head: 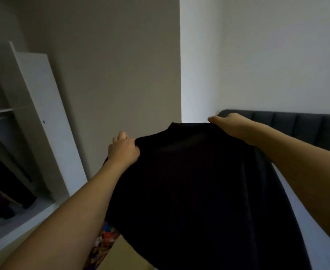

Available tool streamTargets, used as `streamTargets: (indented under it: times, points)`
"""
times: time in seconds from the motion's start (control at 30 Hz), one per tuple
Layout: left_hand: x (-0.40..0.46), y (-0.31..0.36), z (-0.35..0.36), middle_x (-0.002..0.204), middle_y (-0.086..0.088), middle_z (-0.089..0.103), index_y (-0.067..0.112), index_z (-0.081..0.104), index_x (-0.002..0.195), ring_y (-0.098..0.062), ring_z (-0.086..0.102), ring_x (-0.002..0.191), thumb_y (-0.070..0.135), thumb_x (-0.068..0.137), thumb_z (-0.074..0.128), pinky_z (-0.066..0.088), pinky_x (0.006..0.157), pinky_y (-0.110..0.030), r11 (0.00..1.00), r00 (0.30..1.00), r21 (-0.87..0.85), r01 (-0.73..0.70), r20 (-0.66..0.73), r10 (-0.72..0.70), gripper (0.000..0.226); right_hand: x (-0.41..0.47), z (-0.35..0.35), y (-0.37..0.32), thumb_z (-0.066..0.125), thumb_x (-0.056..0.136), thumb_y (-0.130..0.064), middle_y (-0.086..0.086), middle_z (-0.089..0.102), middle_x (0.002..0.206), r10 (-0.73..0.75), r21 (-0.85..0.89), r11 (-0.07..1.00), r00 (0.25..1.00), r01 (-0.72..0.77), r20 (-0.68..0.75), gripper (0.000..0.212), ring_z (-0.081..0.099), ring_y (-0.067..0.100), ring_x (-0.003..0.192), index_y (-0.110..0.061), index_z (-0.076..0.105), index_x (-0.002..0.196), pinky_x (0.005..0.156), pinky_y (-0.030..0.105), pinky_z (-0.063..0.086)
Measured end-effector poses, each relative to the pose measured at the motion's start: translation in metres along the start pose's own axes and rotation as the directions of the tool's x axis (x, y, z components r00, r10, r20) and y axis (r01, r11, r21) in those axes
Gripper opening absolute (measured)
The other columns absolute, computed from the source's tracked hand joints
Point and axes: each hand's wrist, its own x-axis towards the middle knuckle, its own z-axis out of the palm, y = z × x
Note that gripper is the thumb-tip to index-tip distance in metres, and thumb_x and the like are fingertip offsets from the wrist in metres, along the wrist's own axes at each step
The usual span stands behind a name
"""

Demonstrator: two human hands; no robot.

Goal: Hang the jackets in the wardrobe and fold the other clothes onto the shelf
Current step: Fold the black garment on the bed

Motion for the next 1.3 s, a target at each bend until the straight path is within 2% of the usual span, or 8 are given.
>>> streamTargets:
  times: [0.2,0.27,0.53,0.63,0.83,1.03,1.2,1.3]
  points:
    - [-0.008,0.000,0.009,0.063,-0.008,0.053,0.005,0.048,0.068,-0.027,0.048,0.057,0.019,0.084,0.041,0.033,0.051,-0.028,0.944,1.000,-0.331,-0.015,-0.017,0.009,0.022,-0.016,-0.020,0.024,0.073,0.074,-0.056,0.003,0.053,0.132,-0.053,-0.213,0.974,0.991,0.078,0.122,0.078,0.055,0.024,0.113,-0.024,0.041,0.138,0.094,0.037,0.046]
    - [-0.012,0.006,0.011,0.063,-0.005,0.054,0.009,0.049,0.069,-0.024,0.049,0.057,0.023,0.080,0.043,0.034,0.051,-0.027,0.964,0.999,-0.264,-0.032,-0.022,0.027,0.019,-0.019,-0.018,0.032,0.076,0.077,-0.041,0.002,0.066,0.113,0.066,-0.177,0.984,0.969,-0.024,0.238,0.057,0.065,0.023,0.099,-0.016,0.058,0.125,0.077,0.033,0.055]
    - [-0.021,0.019,0.041,0.120,-0.013,0.048,0.018,0.064,0.102,-0.034,0.046,0.110,0.030,0.092,0.040,0.038,0.090,-0.039,0.976,0.994,0.218,-0.028,0.113,0.003,0.028,-0.041,0.007,0.048,0.062,0.088,-0.011,0.015,0.068,0.114,0.024,0.252,0.931,0.735,-0.263,0.678,0.035,0.066,0.034,0.103,-0.018,0.061,0.123,0.094,0.050,0.051]
    - [-0.007,0.023,0.043,0.094,-0.014,0.061,0.015,0.064,0.085,-0.029,0.058,0.082,0.015,0.091,0.043,0.040,0.068,-0.030,0.988,0.956,-0.112,0.108,0.285,-0.072,0.022,-0.049,0.023,0.036,0.061,0.087,-0.011,0.013,0.069,0.113,-0.129,0.292,0.931,0.552,-0.218,0.824,0.031,0.067,0.029,0.099,-0.015,0.066,0.117,0.087,0.040,0.054]
    - [0.003,0.038,0.039,0.063,-0.002,0.047,0.022,0.057,0.067,-0.013,0.047,0.048,-0.002,0.079,0.033,0.039,0.045,-0.019,0.370,0.851,-0.834,0.409,0.495,0.176,0.036,-0.054,0.069,0.028,0.056,0.089,-0.013,0.009,0.069,0.107,-0.091,0.140,0.974,0.256,-0.179,0.962,0.035,0.067,0.024,0.094,-0.010,0.061,0.123,0.093,0.042,0.051]
    - [0.015,0.051,0.028,0.072,-0.005,0.053,0.014,0.053,0.065,-0.017,0.053,0.062,-0.005,0.084,0.028,0.047,0.056,-0.026,0.087,0.810,-0.896,0.435,0.432,0.398,0.037,-0.010,0.085,0.042,0.061,0.093,-0.018,0.008,0.030,0.155,-0.018,-0.095,0.993,0.890,0.069,0.455,0.077,0.039,0.027,0.135,-0.022,0.015,0.154,0.108,0.036,0.038]
    - [0.017,0.060,0.013,0.066,-0.004,0.047,0.014,0.049,0.063,-0.016,0.049,0.054,-0.002,0.075,0.031,0.042,0.047,-0.024,0.123,0.774,-0.915,0.386,0.393,0.496,0.027,0.030,0.090,0.027,0.077,0.080,-0.016,-0.003,-0.002,0.161,-0.318,0.081,0.948,0.913,0.307,0.256,0.106,0.005,0.021,0.148,-0.027,0.001,0.153,0.117,0.038,0.015]
    - [0.020,0.056,0.006,0.067,-0.006,0.048,0.014,0.047,0.061,-0.018,0.051,0.056,0.004,0.075,0.036,0.044,0.049,-0.025,0.058,0.821,-0.937,0.343,0.329,0.467,0.020,0.050,0.096,0.010,0.077,0.080,-0.021,-0.004,0.012,0.160,-0.344,0.055,0.936,0.871,0.348,0.352,0.057,0.014,0.022,0.146,-0.025,0.053,0.131,0.115,0.040,0.021]
